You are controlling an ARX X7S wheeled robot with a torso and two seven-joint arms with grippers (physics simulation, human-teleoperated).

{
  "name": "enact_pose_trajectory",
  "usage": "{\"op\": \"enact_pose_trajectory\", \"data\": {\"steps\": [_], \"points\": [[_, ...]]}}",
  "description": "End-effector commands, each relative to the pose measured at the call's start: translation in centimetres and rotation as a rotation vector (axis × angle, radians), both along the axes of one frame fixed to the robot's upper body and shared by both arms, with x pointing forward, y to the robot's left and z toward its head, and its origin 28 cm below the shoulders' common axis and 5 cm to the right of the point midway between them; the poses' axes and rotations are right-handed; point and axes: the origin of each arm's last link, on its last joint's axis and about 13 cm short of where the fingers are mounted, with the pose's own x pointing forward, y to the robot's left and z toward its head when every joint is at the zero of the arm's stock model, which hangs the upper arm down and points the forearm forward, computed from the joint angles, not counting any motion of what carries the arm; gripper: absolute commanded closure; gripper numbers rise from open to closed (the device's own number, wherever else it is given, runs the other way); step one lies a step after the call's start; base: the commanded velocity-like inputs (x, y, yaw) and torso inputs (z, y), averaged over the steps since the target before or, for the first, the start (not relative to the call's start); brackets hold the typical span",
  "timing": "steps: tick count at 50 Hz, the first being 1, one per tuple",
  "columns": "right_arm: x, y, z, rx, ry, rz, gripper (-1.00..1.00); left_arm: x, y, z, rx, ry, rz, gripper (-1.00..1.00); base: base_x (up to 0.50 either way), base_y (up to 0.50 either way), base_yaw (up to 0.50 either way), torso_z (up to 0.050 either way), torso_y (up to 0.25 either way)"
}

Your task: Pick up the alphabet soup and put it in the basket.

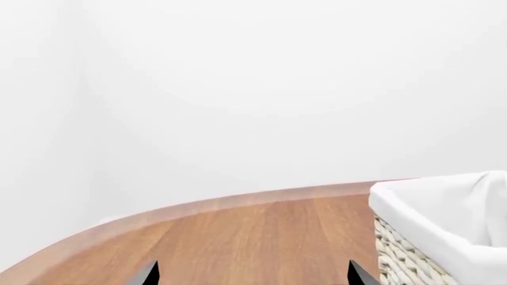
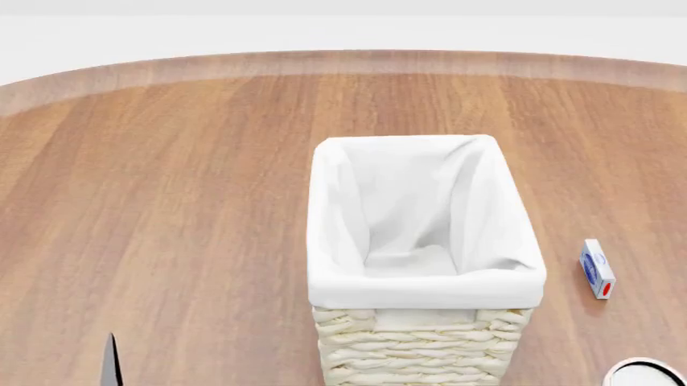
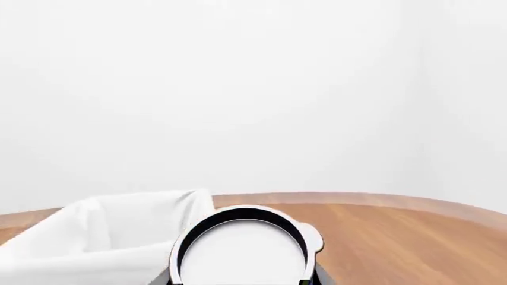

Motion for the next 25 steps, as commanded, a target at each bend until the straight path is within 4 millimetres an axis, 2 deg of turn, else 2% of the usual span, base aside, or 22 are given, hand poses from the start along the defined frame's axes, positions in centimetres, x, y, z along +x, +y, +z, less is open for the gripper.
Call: {"op": "enact_pose_trajectory", "data": {"steps": [1,11,25], "points": [[2.3,1.1,4.0,-0.057,-0.080,0.032,1.00,0.1,0.0,-0.1,0.000,0.003,0.000,-1.00,0.00,0.00,0.00,0.000,0.000],[5.1,2.3,6.7,-0.063,-0.125,0.087,1.00,0.1,0.2,-0.2,-0.002,0.003,0.006,-1.00,0.00,0.00,0.00,0.000,0.000],[8.5,3.7,8.5,-0.066,-0.154,0.143,1.00,0.2,0.2,-0.3,-0.004,0.005,0.008,-1.00,0.00,0.00,0.00,0.000,0.001]]}}
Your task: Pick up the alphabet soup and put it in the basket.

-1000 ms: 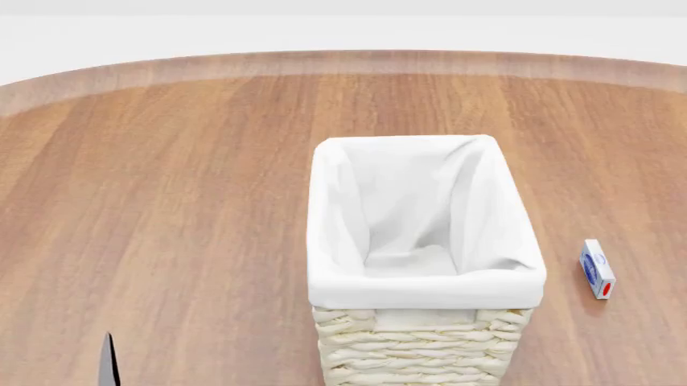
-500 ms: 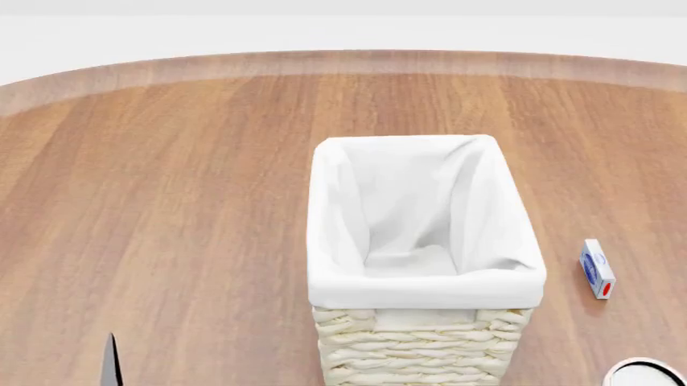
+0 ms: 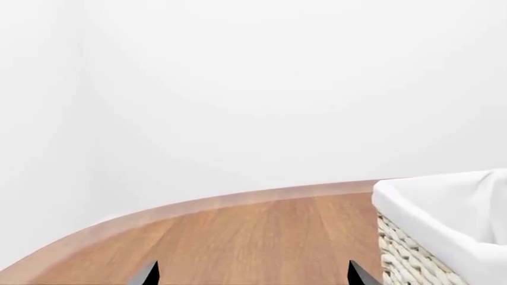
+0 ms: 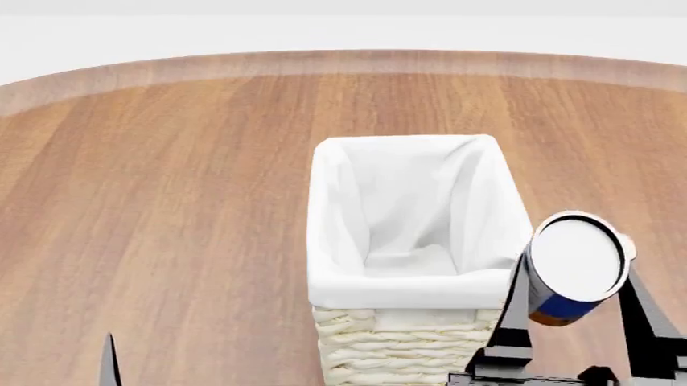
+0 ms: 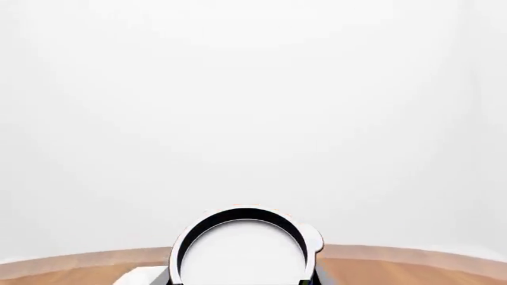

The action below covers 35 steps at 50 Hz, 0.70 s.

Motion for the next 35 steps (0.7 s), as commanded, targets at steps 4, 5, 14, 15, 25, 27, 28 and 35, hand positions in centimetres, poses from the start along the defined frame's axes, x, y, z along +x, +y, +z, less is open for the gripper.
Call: {"op": "enact_pose_trajectory", "data": {"steps": [4,5,14,15,25,27,28,35], "points": [[3.8,1.2,2.9,-0.047,-0.067,0.035,1.00,0.0,0.0,-0.1,0.000,0.002,0.003,-1.00,0.00,0.00,0.00,0.000,0.000],[4.0,1.2,3.0,-0.047,-0.067,0.037,1.00,0.1,0.0,-0.1,-0.002,0.003,0.003,-1.00,0.00,0.00,0.00,0.000,0.000],[7.1,2.0,4.4,-0.072,-0.072,0.059,1.00,0.1,0.1,-0.1,-0.003,0.004,0.005,-1.00,0.00,0.00,0.00,0.000,0.001],[7.3,2.0,4.4,-0.076,-0.072,0.062,1.00,0.1,0.1,0.0,-0.004,0.004,0.005,-1.00,0.00,0.00,0.00,0.000,0.000],[10.2,2.9,5.8,-0.106,-0.069,0.096,1.00,0.0,0.1,0.1,-0.003,0.001,0.004,-1.00,0.00,0.00,0.00,0.000,0.001],[10.9,3.1,6.2,-0.100,-0.064,0.112,1.00,0.0,0.1,0.2,-0.004,-0.001,0.003,-1.00,0.00,0.00,0.00,0.000,0.000],[11.2,3.1,6.3,-0.098,-0.063,0.113,1.00,0.0,0.1,0.2,-0.004,-0.002,0.004,-1.00,0.00,0.00,0.00,0.000,0.000],[13.6,3.8,7.4,-0.091,-0.039,0.154,1.00,0.0,0.2,0.2,-0.007,-0.002,0.007,-1.00,0.00,0.00,0.00,0.000,0.000]]}}
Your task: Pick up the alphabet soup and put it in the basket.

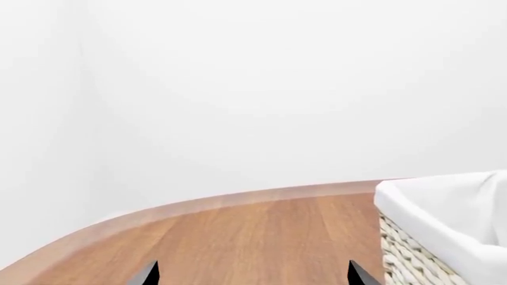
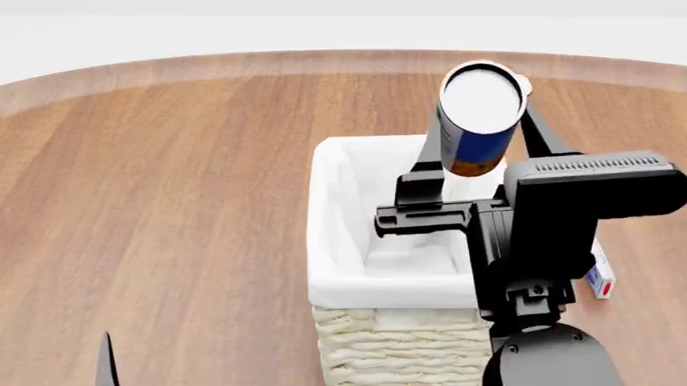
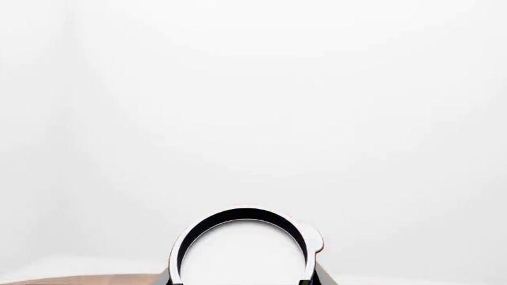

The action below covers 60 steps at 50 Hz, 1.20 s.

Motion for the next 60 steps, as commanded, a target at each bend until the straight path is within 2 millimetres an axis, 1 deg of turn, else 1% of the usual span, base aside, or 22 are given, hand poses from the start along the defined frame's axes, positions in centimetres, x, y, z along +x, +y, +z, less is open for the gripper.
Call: {"op": "enact_pose_trajectory", "data": {"steps": [1,7,14,20,28,31,33,40,42,44,48,52,60], "points": [[3.5,1.0,2.5,-0.046,-0.007,0.038,1.00,0.0,0.1,0.1,-0.003,-0.002,0.005,-1.00,0.00,0.00,0.00,0.000,0.010],[5.2,1.8,3.7,-0.069,0.001,0.067,1.00,0.0,0.1,0.1,-0.002,-0.001,0.004,-1.00,0.00,0.00,0.00,0.000,0.000],[7.2,2.3,4.1,-0.073,0.036,0.080,1.00,0.0,0.1,0.1,-0.005,0.002,0.005,-1.00,0.00,0.00,0.00,0.000,0.001],[9.1,2.7,3.5,-0.082,0.094,0.074,1.00,0.0,0.1,0.0,-0.004,0.003,0.007,-1.00,0.00,0.00,0.00,0.000,0.000],[10.9,2.8,2.3,-0.074,0.167,0.043,1.00,0.1,0.2,0.0,-0.006,0.004,0.008,-1.00,0.00,0.00,0.00,0.000,0.001],[12.3,2.6,1.5,-0.081,0.239,0.015,1.00,0.1,0.2,0.0,-0.007,0.003,0.010,-1.00,0.00,0.00,0.00,0.000,0.000],[12.9,2.6,1.3,-0.086,0.256,-0.002,1.00,0.1,0.2,0.0,-0.007,0.003,0.009,-1.00,0.00,0.00,0.00,0.000,0.000],[12.8,2.8,0.3,-0.082,0.373,-0.034,1.00,0.1,0.2,0.0,-0.008,0.002,0.013,-1.00,0.00,0.00,0.00,0.000,0.001],[12.8,2.9,0.1,-0.076,0.397,-0.021,1.00,0.1,0.2,0.0,-0.007,0.001,0.012,-1.00,0.00,0.00,0.00,0.000,0.000],[12.6,2.8,-0.2,-0.073,0.457,-0.007,1.00,0.1,0.3,-0.1,-0.009,0.002,0.013,-1.00,0.00,0.00,0.00,0.000,0.000],[12.6,2.8,-0.1,-0.093,0.483,-0.002,1.00,0.1,0.2,-0.1,-0.009,0.003,0.013,-1.00,0.00,0.00,0.00,0.000,0.000],[12.4,2.9,-0.7,-0.112,0.543,0.004,1.00,0.1,0.3,-0.2,-0.010,0.003,0.016,-1.00,0.00,0.00,0.00,0.004,0.003],[12.1,2.6,-1.5,-0.126,0.599,-0.004,1.00,0.0,0.4,-0.1,-0.011,0.001,0.019,-1.00,0.00,0.00,0.00,0.000,0.000]]}}
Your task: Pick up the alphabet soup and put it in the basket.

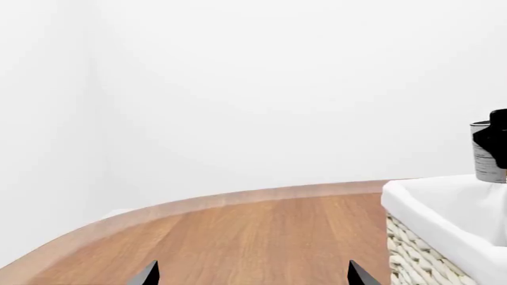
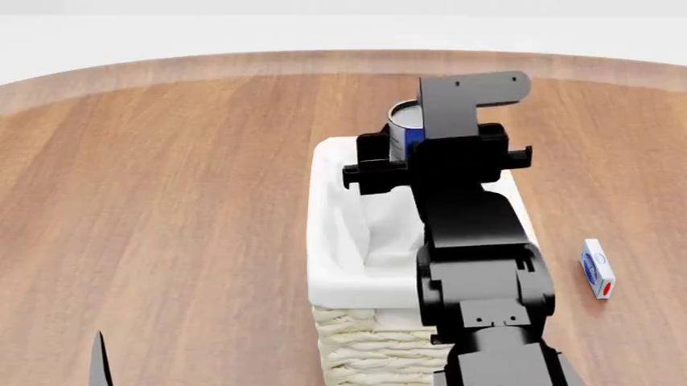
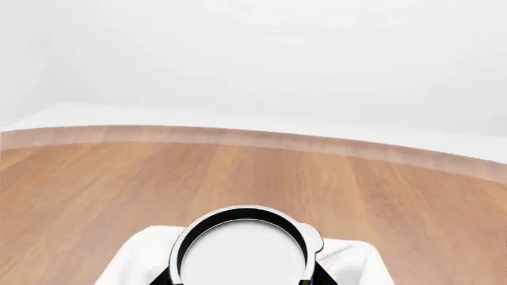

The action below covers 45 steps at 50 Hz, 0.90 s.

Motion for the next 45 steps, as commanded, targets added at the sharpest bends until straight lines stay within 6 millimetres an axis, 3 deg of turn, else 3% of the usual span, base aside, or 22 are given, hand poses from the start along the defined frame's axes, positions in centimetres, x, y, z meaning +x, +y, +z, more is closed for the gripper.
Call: {"op": "enact_pose_trajectory", "data": {"steps": [1,45], "points": [[-0.2,-0.2,-0.3,-0.059,0.082,0.011,1.00,0.0,0.1,0.0,-0.001,0.000,0.004,-1.00,0.00,0.00,0.00,0.000,0.000],[-1.8,-0.9,-4.7,-0.040,0.233,0.015,1.00,0.0,0.1,-0.1,-0.002,0.003,0.002,-1.00,0.00,0.00,0.00,0.000,0.001]]}}
